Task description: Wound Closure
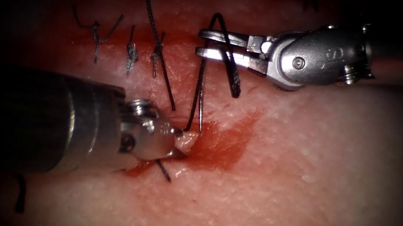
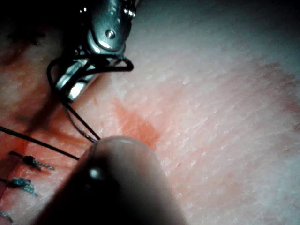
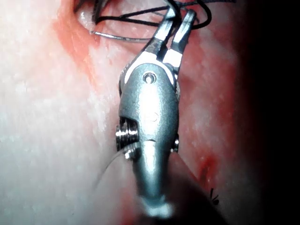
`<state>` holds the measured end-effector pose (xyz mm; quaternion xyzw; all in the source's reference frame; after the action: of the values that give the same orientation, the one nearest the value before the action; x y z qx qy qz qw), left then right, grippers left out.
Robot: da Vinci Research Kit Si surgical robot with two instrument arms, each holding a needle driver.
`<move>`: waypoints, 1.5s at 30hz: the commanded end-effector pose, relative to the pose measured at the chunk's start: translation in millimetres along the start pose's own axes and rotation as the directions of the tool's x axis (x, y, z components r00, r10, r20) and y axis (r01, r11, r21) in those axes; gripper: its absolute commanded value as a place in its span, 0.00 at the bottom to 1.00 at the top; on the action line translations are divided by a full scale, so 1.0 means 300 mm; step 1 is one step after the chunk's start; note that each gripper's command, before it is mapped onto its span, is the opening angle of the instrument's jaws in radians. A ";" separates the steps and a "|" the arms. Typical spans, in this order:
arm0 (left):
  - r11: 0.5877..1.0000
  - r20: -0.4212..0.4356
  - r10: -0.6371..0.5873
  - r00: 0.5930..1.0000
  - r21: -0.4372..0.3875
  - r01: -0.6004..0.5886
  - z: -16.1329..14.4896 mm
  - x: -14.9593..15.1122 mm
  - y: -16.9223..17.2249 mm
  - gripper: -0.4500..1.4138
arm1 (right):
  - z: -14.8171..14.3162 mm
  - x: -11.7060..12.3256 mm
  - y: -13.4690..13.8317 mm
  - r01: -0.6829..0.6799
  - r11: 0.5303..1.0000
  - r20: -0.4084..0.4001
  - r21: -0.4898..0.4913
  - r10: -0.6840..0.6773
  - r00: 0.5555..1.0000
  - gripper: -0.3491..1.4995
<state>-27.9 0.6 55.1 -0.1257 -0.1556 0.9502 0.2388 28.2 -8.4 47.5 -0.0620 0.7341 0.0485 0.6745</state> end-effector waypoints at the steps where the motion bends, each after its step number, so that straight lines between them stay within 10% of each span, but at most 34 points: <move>1: 1.000 -0.002 0.001 1.000 0.000 -0.001 0.003 0.001 0.001 0.59 | 0.0026 -0.0022 -0.0002 0.000 1.000 -0.003 0.000 0.000 1.000 0.00; 45: 1.000 -0.069 -0.018 0.997 -0.007 0.017 -0.006 0.003 0.004 0.61 | -0.0008 -0.0080 -0.0041 0.001 0.999 0.002 0.054 -0.001 1.000 0.00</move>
<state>-28.2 1.0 52.0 -0.1593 -0.1492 0.9425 0.2533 27.4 -9.4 49.3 -0.0407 0.7330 0.0291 0.6784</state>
